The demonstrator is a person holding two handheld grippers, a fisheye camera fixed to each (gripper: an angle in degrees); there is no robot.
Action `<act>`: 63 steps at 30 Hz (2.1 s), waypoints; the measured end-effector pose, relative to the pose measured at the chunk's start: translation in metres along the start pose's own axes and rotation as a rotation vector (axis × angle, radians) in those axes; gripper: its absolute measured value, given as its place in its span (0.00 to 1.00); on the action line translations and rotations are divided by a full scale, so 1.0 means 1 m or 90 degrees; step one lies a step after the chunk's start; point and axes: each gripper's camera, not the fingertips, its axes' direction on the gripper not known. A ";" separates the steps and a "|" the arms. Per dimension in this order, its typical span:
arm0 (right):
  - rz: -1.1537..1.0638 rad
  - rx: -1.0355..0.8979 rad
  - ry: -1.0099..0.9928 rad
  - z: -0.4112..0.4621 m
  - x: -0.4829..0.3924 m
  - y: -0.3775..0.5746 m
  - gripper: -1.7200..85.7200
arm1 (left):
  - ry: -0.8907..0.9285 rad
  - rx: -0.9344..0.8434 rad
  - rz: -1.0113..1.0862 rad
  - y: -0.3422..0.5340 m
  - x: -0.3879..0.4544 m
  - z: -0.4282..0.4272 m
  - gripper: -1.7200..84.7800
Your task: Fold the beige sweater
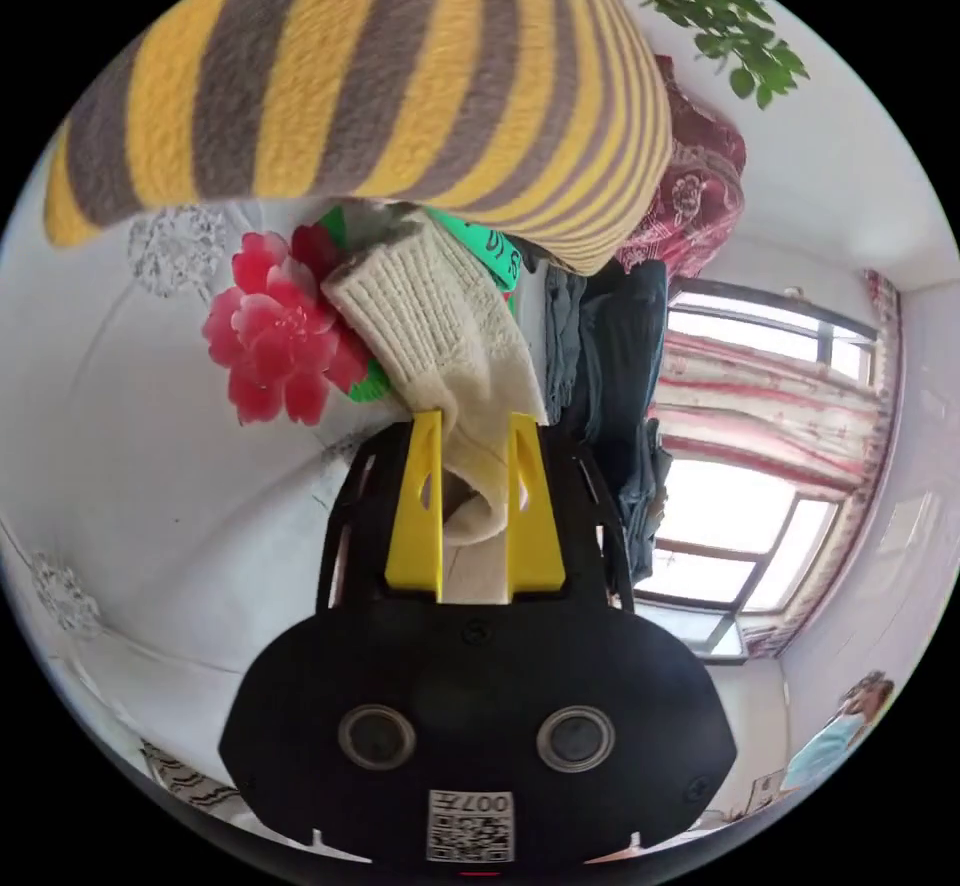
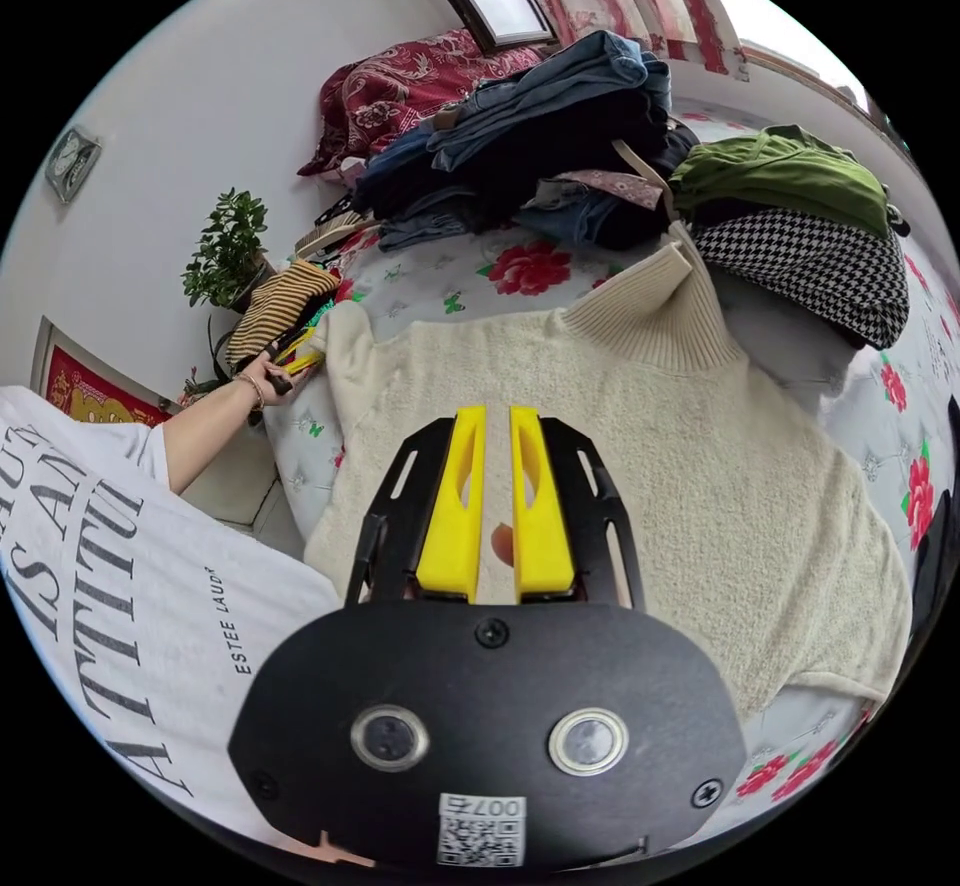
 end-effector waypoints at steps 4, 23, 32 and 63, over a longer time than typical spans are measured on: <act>0.002 0.018 0.011 -0.018 -0.003 0.008 0.04 | 0.142 0.009 0.207 0.029 0.083 -0.014 0.01; 0.035 0.002 -0.058 -0.015 0.002 0.013 0.03 | 0.000 -0.063 0.037 0.030 -0.027 0.035 0.17; 0.038 -0.003 -0.066 -0.009 0.006 -0.012 0.03 | -0.001 0.047 0.417 0.089 0.107 0.001 0.08; 0.408 0.134 0.041 -0.040 0.115 0.045 0.10 | -0.307 -0.532 1.006 0.514 -0.040 0.306 0.14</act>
